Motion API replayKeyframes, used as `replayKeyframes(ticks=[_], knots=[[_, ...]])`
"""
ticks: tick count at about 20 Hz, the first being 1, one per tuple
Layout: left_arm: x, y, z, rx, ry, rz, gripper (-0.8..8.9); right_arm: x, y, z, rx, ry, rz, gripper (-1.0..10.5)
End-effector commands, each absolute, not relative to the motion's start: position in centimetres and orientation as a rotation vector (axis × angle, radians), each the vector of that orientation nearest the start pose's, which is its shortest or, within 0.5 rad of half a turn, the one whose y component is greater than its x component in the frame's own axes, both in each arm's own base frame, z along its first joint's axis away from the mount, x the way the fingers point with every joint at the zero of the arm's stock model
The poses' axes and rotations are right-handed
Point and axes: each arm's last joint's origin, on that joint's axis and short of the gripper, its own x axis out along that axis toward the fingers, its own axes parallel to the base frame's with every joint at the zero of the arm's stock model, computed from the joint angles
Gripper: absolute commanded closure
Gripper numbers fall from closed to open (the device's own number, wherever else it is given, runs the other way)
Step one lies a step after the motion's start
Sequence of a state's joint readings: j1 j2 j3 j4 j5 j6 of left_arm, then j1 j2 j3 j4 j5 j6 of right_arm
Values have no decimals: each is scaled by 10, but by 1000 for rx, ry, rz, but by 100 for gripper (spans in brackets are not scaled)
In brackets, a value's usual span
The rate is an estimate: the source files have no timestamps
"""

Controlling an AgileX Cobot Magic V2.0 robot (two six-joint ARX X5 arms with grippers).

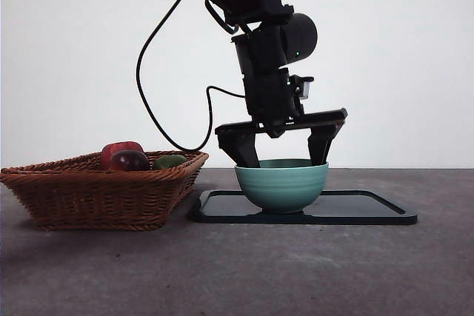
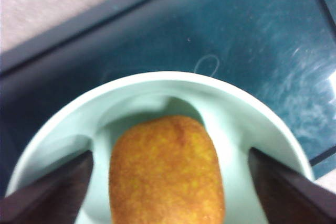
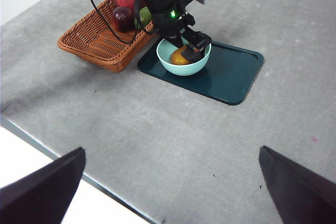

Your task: Pick up the wifruite, put it on the bowl, pick up the plate, put it on desk

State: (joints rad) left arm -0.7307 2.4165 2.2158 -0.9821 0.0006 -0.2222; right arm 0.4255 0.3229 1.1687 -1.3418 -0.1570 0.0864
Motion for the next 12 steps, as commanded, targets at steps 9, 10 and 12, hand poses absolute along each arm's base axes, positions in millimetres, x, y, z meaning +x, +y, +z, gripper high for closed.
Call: replayKeyframes(ticks=[9, 10, 12], knots=[[380, -346, 170, 284, 1214, -512, 575, -31, -9, 361, 13, 593, 542, 345], [382, -346, 174, 280, 1209, -512, 575, -31, -9, 361, 13, 593, 542, 345], [383, -345, 185, 282, 1193, -520, 574, -31, -9, 361, 13, 593, 542, 345]])
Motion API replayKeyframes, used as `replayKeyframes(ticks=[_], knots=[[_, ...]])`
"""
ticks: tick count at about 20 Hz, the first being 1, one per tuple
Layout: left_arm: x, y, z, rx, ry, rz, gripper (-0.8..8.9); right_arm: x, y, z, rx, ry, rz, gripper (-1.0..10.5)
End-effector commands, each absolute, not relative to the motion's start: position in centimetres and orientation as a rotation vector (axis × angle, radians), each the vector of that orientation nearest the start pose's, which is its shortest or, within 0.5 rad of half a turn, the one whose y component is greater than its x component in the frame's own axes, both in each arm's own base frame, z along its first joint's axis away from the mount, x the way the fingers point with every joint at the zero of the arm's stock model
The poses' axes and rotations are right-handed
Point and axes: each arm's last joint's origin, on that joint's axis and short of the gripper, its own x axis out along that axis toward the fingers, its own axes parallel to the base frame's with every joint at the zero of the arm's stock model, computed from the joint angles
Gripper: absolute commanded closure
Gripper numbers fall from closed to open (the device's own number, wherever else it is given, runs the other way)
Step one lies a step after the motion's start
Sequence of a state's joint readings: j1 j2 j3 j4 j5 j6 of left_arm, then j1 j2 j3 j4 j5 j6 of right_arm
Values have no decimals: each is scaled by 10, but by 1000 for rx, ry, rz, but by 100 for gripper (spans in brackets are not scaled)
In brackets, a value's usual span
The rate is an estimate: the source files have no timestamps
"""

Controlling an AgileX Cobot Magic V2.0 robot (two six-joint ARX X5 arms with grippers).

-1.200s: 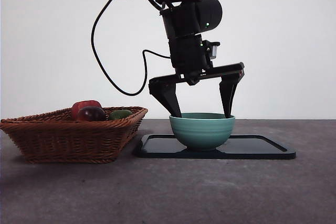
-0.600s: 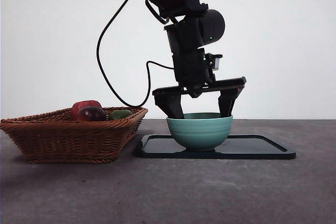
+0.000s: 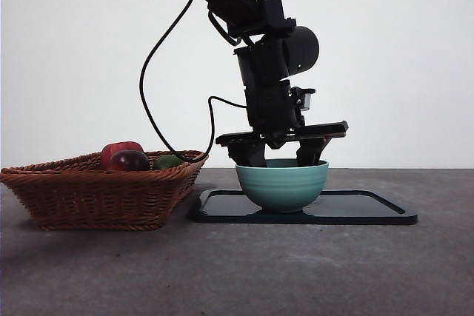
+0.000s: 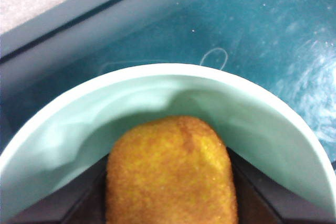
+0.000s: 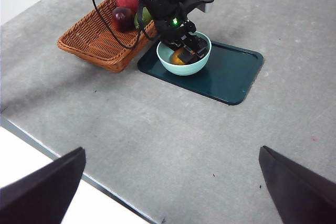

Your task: Pick up the wifruite, put it on the bowl, pick up the plate, put it on desk

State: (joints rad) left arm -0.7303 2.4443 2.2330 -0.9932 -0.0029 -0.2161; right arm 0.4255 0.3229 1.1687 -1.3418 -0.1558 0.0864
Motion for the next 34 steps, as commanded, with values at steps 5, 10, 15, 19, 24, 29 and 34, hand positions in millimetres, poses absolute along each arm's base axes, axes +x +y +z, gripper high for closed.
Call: replayKeyframes(ticks=[5, 10, 15, 19, 24, 29, 34], knots=[[379, -341, 235, 321, 1166, -555, 574, -31, -9, 361, 13, 593, 542, 345], [365, -329, 284, 328, 1175, -555, 574, -31, -9, 361, 13, 593, 542, 345], [354, -319, 313, 318, 1153, -559, 574, -31, -9, 361, 13, 593, 543, 345], [341, -307, 339, 307, 1123, -566, 574, -31, -9, 361, 14, 593, 544, 345], [321, -278, 349, 339, 1202, -535, 574, -31, -9, 361, 14, 593, 544, 345], [317, -222, 339, 298, 1329, -380, 573, -31, -9, 361, 14, 594, 544, 345], [318, -182, 313, 272, 1423, -266, 573, -31, -9, 361, 15, 594, 542, 345]])
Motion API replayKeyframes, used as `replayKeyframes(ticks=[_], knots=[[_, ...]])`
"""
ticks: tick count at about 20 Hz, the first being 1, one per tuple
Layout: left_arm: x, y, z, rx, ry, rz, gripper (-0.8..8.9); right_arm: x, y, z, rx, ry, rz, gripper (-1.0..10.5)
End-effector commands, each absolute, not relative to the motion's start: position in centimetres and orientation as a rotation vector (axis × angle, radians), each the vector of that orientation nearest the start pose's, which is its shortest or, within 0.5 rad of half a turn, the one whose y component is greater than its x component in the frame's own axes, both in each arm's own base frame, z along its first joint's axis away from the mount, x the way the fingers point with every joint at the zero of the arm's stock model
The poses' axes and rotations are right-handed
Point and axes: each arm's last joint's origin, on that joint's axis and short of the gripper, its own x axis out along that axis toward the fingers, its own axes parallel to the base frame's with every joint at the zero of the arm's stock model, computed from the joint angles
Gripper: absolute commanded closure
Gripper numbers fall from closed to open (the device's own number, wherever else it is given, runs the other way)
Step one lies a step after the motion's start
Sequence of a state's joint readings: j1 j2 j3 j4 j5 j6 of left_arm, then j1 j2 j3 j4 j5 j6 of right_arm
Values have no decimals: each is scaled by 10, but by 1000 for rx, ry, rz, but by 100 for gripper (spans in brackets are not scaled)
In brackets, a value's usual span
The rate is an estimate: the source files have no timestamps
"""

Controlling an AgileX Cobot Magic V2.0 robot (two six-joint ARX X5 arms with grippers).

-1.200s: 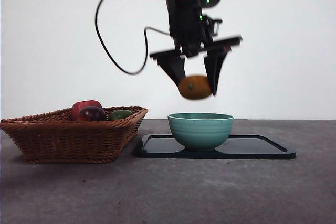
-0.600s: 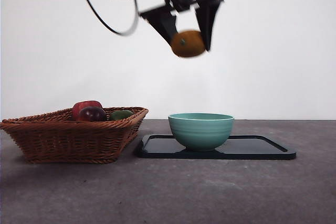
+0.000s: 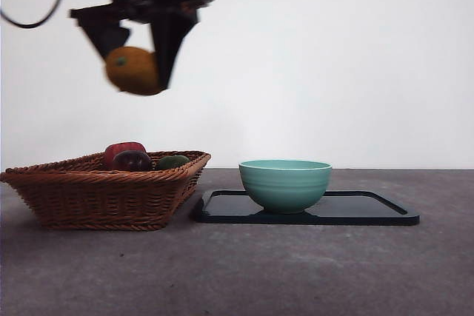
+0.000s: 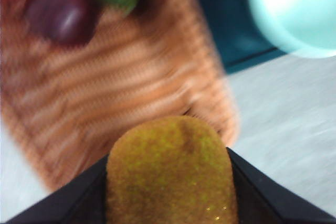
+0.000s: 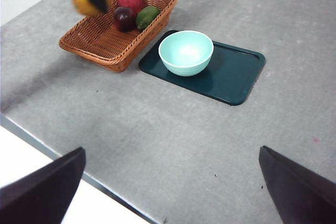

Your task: Pick up the wifruite, put it on the bowl, pick up the plate, put it on desk

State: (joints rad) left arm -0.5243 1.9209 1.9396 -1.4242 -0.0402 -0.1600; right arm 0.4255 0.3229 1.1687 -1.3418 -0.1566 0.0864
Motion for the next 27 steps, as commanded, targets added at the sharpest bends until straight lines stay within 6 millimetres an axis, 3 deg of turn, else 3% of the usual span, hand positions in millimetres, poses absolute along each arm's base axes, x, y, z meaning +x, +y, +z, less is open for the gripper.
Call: replayKeyframes(ticks=[1, 9, 15, 27], knots=[[319, -178, 307, 246, 1394, -257, 573, -31, -9, 361, 16, 594, 539, 345], [331, -161, 249, 89, 1289, -161, 573, -31, -9, 361, 65, 608, 529, 345], [339, -157, 225, 45, 1270, -131, 573, -31, -9, 361, 63, 608, 529, 345], [350, -162, 206, 48, 1268, -135, 573, -31, -9, 361, 63, 607, 529, 345]])
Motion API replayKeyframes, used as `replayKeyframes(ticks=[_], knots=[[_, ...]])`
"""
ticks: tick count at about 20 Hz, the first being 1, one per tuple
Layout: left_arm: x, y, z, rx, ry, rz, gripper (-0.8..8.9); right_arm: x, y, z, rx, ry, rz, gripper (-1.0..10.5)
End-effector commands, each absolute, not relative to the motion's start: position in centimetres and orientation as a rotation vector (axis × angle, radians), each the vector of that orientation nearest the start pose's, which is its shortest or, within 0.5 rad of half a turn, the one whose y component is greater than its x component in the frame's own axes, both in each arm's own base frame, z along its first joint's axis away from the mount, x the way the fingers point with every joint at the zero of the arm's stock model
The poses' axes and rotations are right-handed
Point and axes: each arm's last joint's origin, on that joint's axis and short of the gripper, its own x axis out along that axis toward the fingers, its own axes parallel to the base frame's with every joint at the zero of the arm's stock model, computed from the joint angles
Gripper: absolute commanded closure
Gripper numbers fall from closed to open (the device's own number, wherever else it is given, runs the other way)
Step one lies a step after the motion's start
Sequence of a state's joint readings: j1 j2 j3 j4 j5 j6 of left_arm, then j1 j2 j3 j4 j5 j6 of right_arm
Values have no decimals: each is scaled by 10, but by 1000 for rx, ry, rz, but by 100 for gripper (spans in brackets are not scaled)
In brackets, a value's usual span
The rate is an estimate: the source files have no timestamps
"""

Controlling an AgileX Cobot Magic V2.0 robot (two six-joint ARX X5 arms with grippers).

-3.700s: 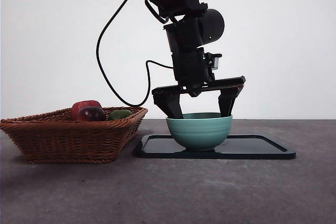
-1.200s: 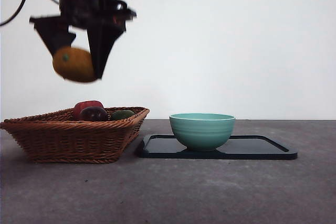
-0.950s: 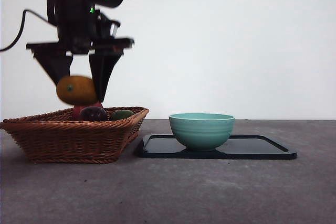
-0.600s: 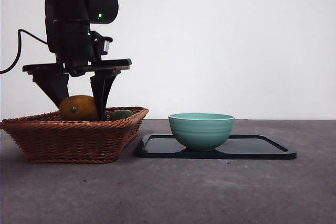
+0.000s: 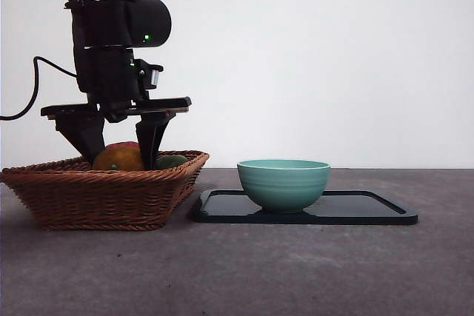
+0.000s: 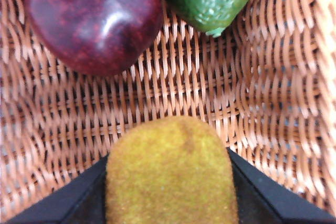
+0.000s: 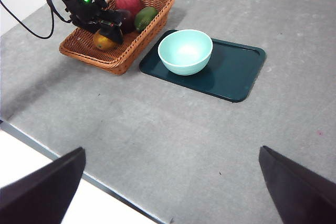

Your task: Pick up the wifruite, put it on the bowl, pick up the plate, put it on desk

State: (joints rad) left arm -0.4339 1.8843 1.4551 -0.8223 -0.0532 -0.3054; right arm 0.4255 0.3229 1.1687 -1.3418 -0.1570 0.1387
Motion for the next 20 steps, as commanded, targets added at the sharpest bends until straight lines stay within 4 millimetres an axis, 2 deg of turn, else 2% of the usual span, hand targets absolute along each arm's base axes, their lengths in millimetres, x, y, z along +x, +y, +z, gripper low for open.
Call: replayKeyframes(ticks=[1, 5, 11, 12, 15, 17, 20], knots=[[350, -163, 203, 51, 1277, -134, 573, -31, -9, 361, 63, 607, 529, 345], [353, -163, 195, 70, 1295, -139, 573, -31, -9, 361, 63, 607, 529, 345], [353, -163, 195, 82, 1294, -148, 563, -31, -9, 361, 63, 607, 529, 345], [353, -163, 195, 83, 1297, -147, 546, -31, -9, 361, 63, 607, 529, 345], [352, -163, 195, 89, 1303, -149, 352, -31, -9, 361, 63, 607, 529, 345], [352, -163, 195, 99, 1301, -157, 307, -31, -9, 361, 63, 608, 529, 345], [352, -163, 202, 114, 1310, -164, 307, -31, -9, 361, 63, 607, 529, 345]])
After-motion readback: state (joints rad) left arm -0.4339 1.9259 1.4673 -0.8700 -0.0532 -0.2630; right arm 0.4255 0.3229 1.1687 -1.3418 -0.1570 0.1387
